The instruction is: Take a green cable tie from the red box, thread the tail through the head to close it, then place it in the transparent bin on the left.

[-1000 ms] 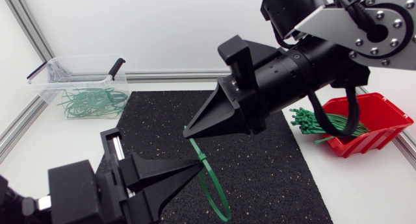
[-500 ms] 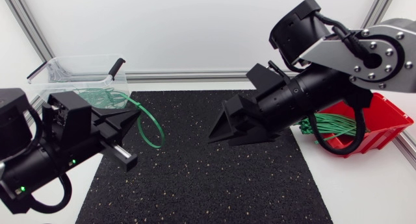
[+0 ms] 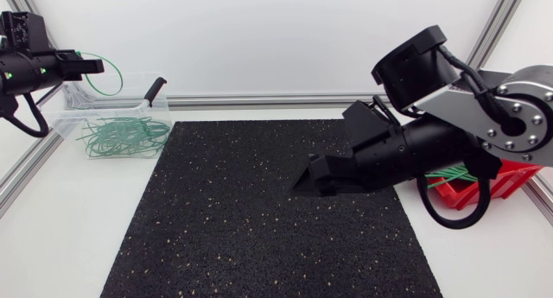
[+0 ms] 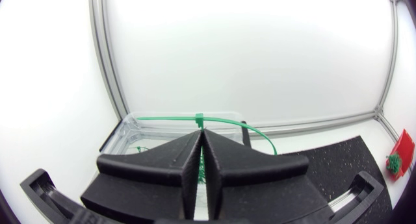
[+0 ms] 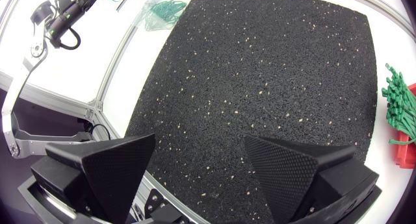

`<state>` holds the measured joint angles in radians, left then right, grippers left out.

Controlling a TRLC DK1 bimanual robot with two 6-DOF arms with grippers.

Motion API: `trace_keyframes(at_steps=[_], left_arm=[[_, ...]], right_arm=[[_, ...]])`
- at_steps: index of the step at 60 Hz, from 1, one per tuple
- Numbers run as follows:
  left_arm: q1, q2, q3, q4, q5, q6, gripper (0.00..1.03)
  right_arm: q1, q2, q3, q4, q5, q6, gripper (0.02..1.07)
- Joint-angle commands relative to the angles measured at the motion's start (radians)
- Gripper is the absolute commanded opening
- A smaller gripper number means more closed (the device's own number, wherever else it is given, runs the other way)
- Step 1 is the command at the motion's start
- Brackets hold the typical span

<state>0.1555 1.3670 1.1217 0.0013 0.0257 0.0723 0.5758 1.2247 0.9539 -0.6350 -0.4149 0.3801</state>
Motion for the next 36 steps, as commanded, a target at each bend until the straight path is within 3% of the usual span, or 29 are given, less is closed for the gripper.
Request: trace_keyframes(at_steps=[1, 18, 25, 30, 32, 36], left_arm=[[0.035, 0.078, 0.122, -0.029, 0.005, -0.049, 0.04], [0.049, 0.319, 0.365, -0.064, -0.096, -0.058, 0.04], [0.049, 0.429, 0.458, -0.126, -0.122, -0.065, 0.04], [0.047, 0.506, 0.535, -0.236, -0.122, -0.062, 0.05], [0.042, 0.537, 0.566, -0.297, -0.122, -0.055, 0.11], [0.035, 0.561, 0.589, -0.374, -0.122, -0.049, 0.48]], right_arm=[[0.010, -0.033, -0.035, 0.015, 0.014, -0.017, 1.03], [0.016, -0.080, -0.066, 0.017, 0.025, -0.014, 1.03], [0.016, -0.097, -0.084, 0.017, 0.027, -0.014, 1.03], [0.018, -0.113, -0.096, 0.017, 0.028, -0.014, 1.03], [0.018, -0.120, -0.101, 0.017, 0.028, -0.014, 1.03], [0.018, -0.136, -0.109, 0.012, 0.028, -0.014, 1.03]])
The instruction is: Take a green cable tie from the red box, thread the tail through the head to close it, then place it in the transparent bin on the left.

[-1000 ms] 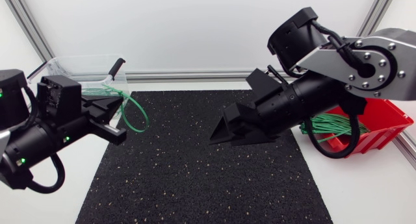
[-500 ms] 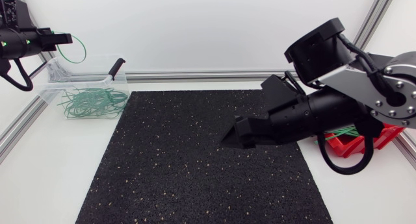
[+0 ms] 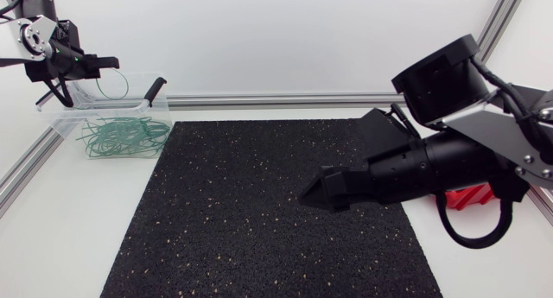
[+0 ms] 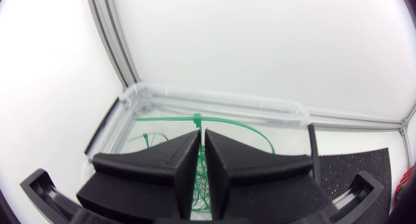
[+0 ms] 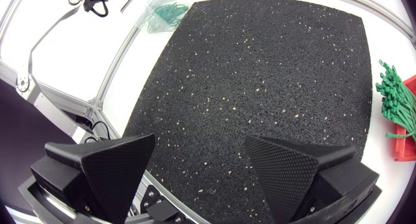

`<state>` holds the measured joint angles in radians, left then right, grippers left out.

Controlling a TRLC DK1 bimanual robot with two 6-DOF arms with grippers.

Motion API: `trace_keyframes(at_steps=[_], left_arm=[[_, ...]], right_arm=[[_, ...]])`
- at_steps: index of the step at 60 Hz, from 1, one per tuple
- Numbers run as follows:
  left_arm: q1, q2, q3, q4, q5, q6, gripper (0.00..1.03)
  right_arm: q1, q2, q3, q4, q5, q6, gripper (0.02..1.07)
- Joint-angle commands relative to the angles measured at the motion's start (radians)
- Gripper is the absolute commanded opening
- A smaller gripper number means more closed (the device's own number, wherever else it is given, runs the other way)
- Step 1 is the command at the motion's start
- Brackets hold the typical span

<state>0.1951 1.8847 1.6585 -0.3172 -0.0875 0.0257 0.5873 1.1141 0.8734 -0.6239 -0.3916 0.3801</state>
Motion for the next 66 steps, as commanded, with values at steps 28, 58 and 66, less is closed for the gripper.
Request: trace_keyframes(at_steps=[28, 58, 66], left_arm=[[-0.069, -0.295, -0.243, -0.029, -0.015, -0.006, 1.00], [-0.131, -0.661, -0.701, 0.115, -0.015, -0.009, 1.00], [-0.145, -0.751, -0.810, 0.144, -0.015, -0.004, 1.00]], right_arm=[[-0.145, -0.157, -0.071, -0.003, 0.040, -0.104, 1.03], [-0.425, -0.405, -0.312, 0.165, 0.232, -0.345, 1.03], [-0.463, -0.494, -0.355, 0.168, 0.269, -0.368, 1.03]])
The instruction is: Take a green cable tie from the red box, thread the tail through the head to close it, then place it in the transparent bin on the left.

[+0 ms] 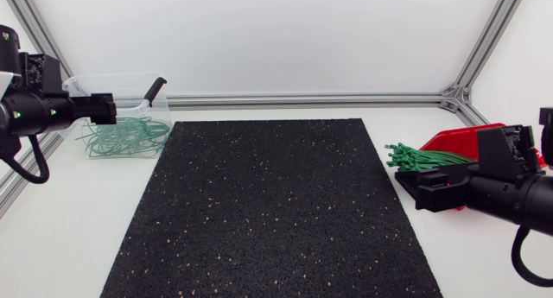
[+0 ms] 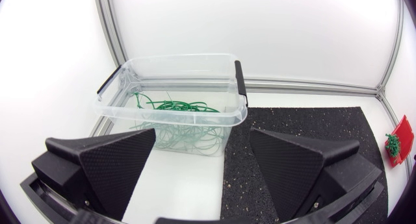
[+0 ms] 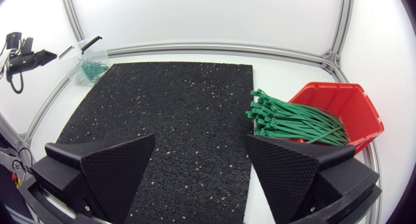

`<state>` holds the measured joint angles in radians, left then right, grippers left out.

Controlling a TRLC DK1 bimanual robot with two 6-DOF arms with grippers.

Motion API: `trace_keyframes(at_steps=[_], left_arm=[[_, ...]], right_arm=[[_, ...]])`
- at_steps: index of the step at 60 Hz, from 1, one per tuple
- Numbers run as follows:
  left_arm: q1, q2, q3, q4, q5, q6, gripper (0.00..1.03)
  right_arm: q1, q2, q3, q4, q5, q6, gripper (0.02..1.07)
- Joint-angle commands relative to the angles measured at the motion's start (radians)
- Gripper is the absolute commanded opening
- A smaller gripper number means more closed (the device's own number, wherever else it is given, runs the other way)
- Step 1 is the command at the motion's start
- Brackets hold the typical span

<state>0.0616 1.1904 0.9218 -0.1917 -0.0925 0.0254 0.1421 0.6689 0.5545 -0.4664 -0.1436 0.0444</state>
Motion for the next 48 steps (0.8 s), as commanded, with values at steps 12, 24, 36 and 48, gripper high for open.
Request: trace_keyframes(at_steps=[12, 24, 36, 48], left_arm=[[-0.016, -0.199, -0.251, 0.106, -0.010, -0.002, 1.00], [-0.031, -0.325, -0.382, 0.161, -0.009, -0.007, 1.00], [-0.049, -0.442, -0.495, 0.213, -0.007, -0.015, 1.00], [-0.086, -0.586, -0.618, 0.270, -0.009, -0.013, 1.00]], right_arm=[[-0.026, -0.177, -0.107, 0.029, 0.104, -0.047, 1.03], [-0.050, -0.276, -0.197, 0.118, 0.112, -0.047, 1.03], [-0.073, -0.375, -0.287, 0.205, 0.120, -0.046, 1.03], [-0.096, -0.474, -0.377, 0.293, 0.128, -0.046, 1.03]])
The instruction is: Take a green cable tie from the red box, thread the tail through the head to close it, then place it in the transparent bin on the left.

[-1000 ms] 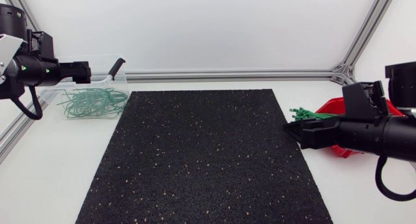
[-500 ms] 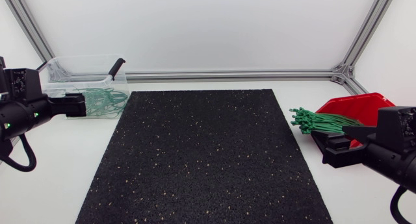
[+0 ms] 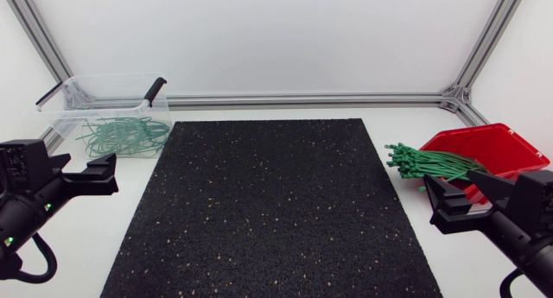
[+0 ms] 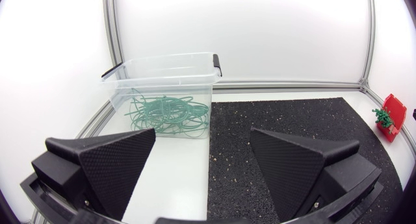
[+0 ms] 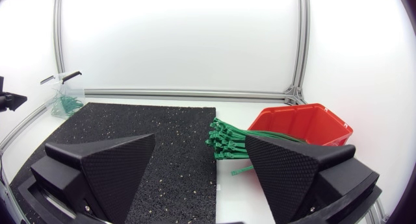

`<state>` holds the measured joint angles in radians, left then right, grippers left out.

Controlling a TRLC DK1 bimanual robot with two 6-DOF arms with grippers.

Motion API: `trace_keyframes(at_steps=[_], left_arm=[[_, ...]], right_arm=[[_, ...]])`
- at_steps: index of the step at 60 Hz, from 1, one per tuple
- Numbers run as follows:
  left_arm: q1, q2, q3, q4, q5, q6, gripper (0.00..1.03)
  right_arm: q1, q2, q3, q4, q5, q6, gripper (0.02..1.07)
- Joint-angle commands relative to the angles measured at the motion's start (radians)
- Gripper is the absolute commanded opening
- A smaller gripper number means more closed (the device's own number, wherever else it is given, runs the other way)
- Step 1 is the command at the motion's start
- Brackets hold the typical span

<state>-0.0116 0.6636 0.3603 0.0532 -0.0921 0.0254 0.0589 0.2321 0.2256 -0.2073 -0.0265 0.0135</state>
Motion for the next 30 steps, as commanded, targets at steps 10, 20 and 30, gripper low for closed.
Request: trace_keyframes(at_steps=[10, 20, 30], left_arm=[[-0.013, -0.185, -0.130, 0.028, -0.005, -0.012, 1.00], [-0.009, -0.266, -0.169, 0.014, 0.011, -0.014, 1.00], [-0.005, -0.351, -0.210, 0.000, 0.028, -0.017, 1.00]], right_arm=[[-0.033, -0.120, -0.124, 0.108, 0.018, -0.014, 1.03], [-0.052, -0.202, -0.198, 0.180, 0.024, -0.014, 1.03], [-0.059, -0.232, -0.226, 0.207, 0.027, -0.014, 1.03]])
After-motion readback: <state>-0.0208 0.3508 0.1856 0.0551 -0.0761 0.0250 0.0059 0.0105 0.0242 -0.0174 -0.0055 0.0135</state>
